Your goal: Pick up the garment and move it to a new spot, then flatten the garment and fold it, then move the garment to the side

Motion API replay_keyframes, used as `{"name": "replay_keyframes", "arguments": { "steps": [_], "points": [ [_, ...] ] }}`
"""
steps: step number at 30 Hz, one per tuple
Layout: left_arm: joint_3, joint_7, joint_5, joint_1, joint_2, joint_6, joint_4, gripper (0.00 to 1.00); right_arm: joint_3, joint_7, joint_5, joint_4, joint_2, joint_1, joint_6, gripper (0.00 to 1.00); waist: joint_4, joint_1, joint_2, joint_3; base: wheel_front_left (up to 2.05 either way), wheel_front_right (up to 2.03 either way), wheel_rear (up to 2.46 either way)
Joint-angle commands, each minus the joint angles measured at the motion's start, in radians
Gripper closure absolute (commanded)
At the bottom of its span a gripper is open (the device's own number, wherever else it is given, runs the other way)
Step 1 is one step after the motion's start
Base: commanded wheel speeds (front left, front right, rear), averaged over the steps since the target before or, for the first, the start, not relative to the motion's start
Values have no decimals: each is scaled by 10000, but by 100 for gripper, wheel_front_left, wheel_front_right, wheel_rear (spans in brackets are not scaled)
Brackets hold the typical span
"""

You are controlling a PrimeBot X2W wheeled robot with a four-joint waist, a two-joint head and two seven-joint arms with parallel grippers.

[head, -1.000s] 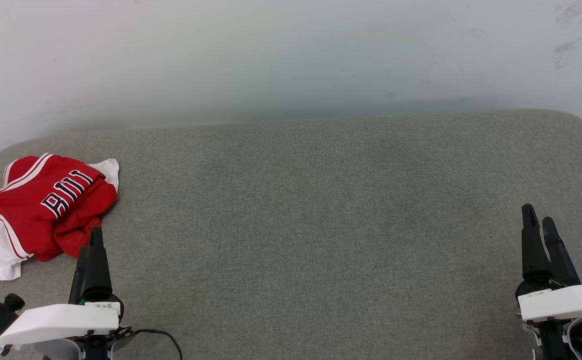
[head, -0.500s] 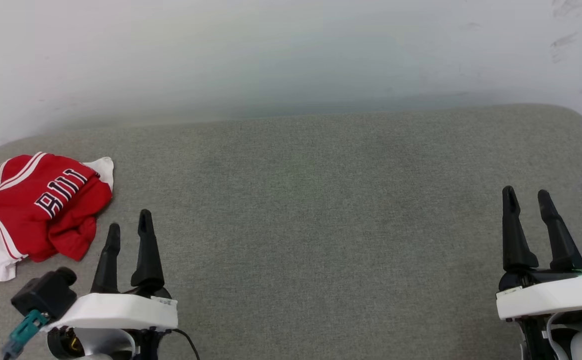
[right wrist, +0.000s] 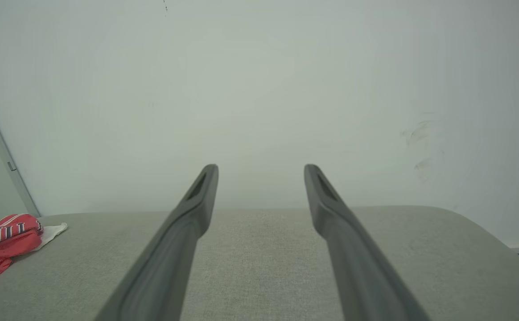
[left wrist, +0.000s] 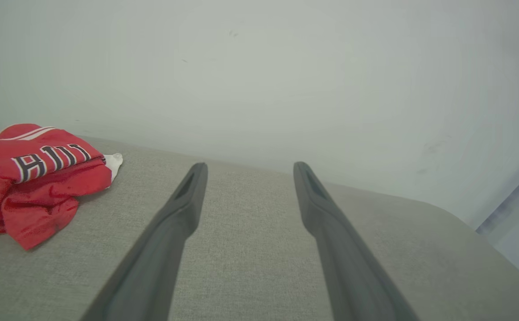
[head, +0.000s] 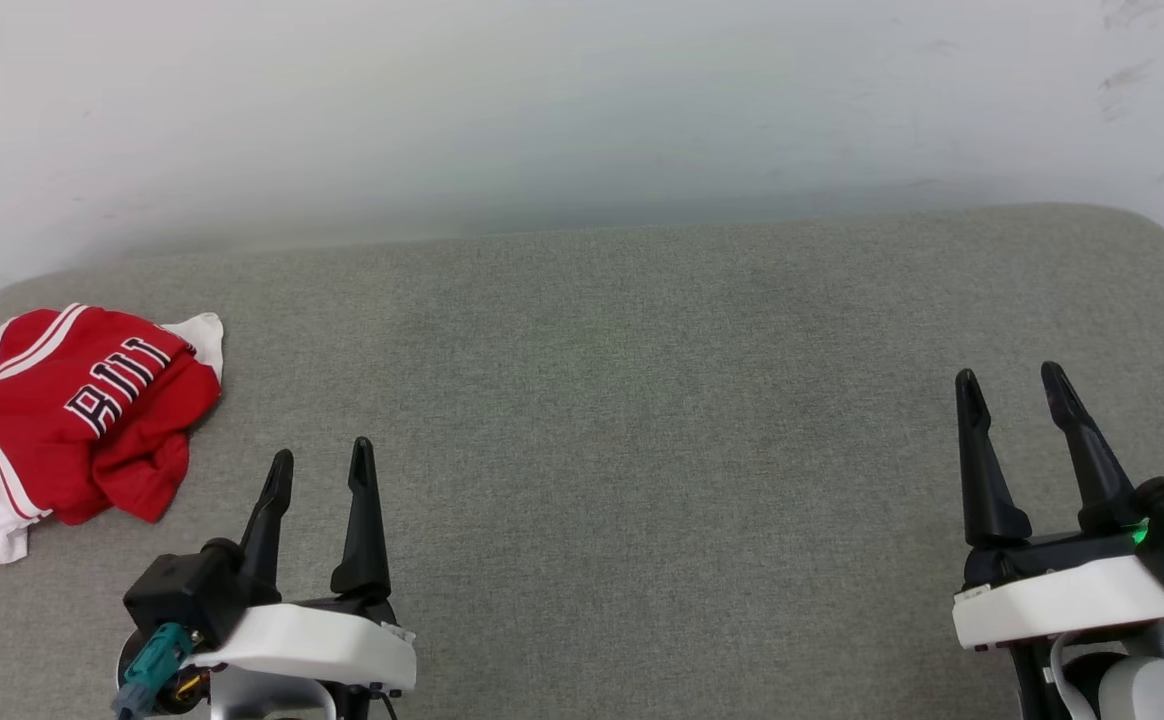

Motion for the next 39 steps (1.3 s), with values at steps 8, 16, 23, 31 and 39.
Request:
{"name": "replay_keyframes", "arguments": {
  "steps": [8, 16, 23, 31, 39],
  "points": [
    [-585, -284, 873, 48, 434, 613, -218, 0, 180, -282, -1189, -232, 6, 65, -3, 0, -13, -1, 0, -5, 0, 0, 0],
    [-851, -463, 1415, 176, 531, 680, 8, 0, 294, -463, -1940, -65, 7, 177, -3, 0, -34, -1, 0, -34, 0, 0, 0],
    [-1024, -617, 1884, 245, 480, 452, 254, 0, 424, -609, -1858, 429, 10, 306, -3, 0, -66, -1, 0, -60, 0, 0, 0],
    [23, -778, 1608, 569, -205, -605, 316, 0, 471, -763, -878, 1005, 12, 421, -3, 0, -134, -1, 0, -81, 0, 0, 0],
    [942, -927, 2092, 785, -596, -1720, 578, 0, 495, -926, -325, 1593, 12, 305, -3, 0, -232, -1, 0, -82, 0, 0, 0]
  ]
}}
